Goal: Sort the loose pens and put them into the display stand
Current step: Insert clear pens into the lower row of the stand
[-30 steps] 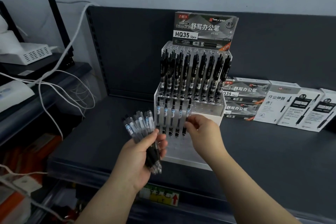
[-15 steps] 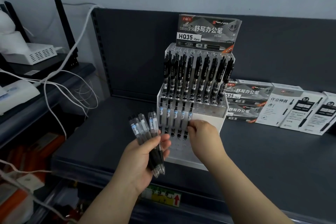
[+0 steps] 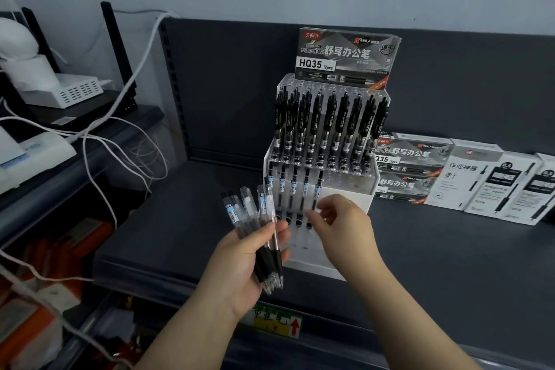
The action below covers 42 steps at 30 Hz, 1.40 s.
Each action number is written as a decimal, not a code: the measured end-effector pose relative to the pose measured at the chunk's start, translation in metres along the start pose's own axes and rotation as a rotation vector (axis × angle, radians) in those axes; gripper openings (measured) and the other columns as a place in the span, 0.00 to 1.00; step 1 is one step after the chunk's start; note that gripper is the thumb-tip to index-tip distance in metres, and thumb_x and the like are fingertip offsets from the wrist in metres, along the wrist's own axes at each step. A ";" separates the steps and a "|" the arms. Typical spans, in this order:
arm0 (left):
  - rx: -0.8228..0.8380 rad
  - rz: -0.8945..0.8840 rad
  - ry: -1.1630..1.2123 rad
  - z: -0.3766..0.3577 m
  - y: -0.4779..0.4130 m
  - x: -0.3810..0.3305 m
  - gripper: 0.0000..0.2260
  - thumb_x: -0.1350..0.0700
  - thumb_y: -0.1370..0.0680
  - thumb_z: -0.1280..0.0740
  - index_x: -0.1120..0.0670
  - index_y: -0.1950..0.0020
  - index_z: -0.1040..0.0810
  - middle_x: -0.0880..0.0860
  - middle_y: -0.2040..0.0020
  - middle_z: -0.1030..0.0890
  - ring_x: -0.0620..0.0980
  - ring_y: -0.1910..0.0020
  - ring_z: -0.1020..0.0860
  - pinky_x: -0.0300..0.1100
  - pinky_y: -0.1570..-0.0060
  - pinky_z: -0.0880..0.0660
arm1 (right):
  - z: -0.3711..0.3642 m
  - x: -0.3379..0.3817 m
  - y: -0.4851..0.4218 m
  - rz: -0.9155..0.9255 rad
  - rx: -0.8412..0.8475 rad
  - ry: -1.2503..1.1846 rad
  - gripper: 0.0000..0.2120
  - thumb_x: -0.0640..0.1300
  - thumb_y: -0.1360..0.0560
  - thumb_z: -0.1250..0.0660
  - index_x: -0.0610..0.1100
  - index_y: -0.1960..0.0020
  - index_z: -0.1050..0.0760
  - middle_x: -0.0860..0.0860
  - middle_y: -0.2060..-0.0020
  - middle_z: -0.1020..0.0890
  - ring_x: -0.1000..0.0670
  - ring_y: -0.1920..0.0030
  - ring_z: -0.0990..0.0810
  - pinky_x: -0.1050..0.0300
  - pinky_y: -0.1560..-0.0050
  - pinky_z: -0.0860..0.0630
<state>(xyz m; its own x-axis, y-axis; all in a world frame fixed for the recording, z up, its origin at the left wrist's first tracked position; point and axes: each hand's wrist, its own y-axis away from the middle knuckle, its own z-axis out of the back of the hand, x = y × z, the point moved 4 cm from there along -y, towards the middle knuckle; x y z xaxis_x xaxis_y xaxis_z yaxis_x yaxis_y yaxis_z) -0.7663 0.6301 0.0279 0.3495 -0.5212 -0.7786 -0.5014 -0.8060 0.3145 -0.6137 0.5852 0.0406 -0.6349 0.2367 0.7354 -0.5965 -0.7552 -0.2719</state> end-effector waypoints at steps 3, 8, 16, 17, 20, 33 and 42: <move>0.015 0.005 0.006 -0.006 0.002 0.001 0.05 0.63 0.25 0.34 0.60 0.51 0.21 0.57 0.57 0.17 0.53 0.56 0.18 0.50 0.57 0.21 | -0.002 0.021 0.021 0.003 0.277 -0.296 0.03 0.45 0.25 0.32 0.50 0.58 0.23 0.55 0.67 0.21 0.61 0.67 0.24 0.71 0.67 0.28; 0.067 0.029 -0.006 -0.014 0.003 0.007 0.06 0.63 0.24 0.35 0.61 0.51 0.20 0.60 0.54 0.16 0.56 0.55 0.17 0.49 0.56 0.21 | -0.008 0.022 0.033 -0.048 0.442 -0.484 0.03 0.41 0.29 0.28 0.45 0.60 0.21 0.51 0.69 0.21 0.57 0.69 0.24 0.65 0.67 0.27; 0.003 -0.013 -0.036 -0.005 -0.004 0.005 0.17 0.60 0.33 0.29 0.63 0.45 0.22 0.53 0.63 0.25 0.49 0.61 0.26 0.53 0.51 0.21 | 0.034 0.004 -0.001 -0.086 -0.136 -0.361 0.05 0.44 0.27 0.29 0.48 0.53 0.24 0.54 0.63 0.19 0.60 0.65 0.23 0.69 0.65 0.27; 0.003 -0.016 -0.043 -0.004 -0.004 0.005 0.18 0.59 0.34 0.29 0.63 0.45 0.22 0.52 0.64 0.26 0.49 0.62 0.26 0.53 0.51 0.21 | 0.036 0.003 -0.004 -0.070 -0.178 -0.326 0.04 0.44 0.27 0.29 0.48 0.55 0.24 0.56 0.64 0.20 0.61 0.65 0.23 0.70 0.64 0.28; 0.002 -0.029 -0.052 -0.002 -0.005 0.006 0.18 0.59 0.34 0.28 0.62 0.46 0.21 0.52 0.64 0.25 0.48 0.62 0.25 0.51 0.52 0.21 | 0.027 -0.002 -0.009 -0.068 -0.171 -0.256 0.03 0.45 0.27 0.30 0.49 0.56 0.24 0.58 0.66 0.21 0.62 0.66 0.23 0.75 0.67 0.29; -0.013 -0.035 -0.069 0.008 -0.006 0.005 0.09 0.61 0.28 0.30 0.60 0.49 0.20 0.52 0.63 0.19 0.49 0.60 0.20 0.46 0.59 0.21 | 0.003 -0.014 -0.014 -0.058 0.017 0.158 0.08 0.42 0.24 0.35 0.41 0.61 0.22 0.47 0.69 0.21 0.48 0.69 0.25 0.61 0.70 0.33; 0.030 -0.024 -0.077 -0.004 -0.003 0.008 0.07 0.62 0.26 0.32 0.60 0.49 0.20 0.52 0.64 0.17 0.47 0.62 0.18 0.45 0.61 0.21 | 0.017 -0.007 0.008 -0.076 -0.064 -0.132 0.03 0.45 0.27 0.30 0.47 0.56 0.24 0.56 0.65 0.21 0.59 0.65 0.24 0.72 0.68 0.30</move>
<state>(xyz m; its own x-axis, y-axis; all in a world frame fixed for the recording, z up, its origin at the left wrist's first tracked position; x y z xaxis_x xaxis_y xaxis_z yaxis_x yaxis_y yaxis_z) -0.7588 0.6275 0.0230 0.3008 -0.4775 -0.8255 -0.5171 -0.8090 0.2795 -0.6058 0.5670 0.0434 -0.5189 0.2062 0.8296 -0.6731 -0.6968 -0.2478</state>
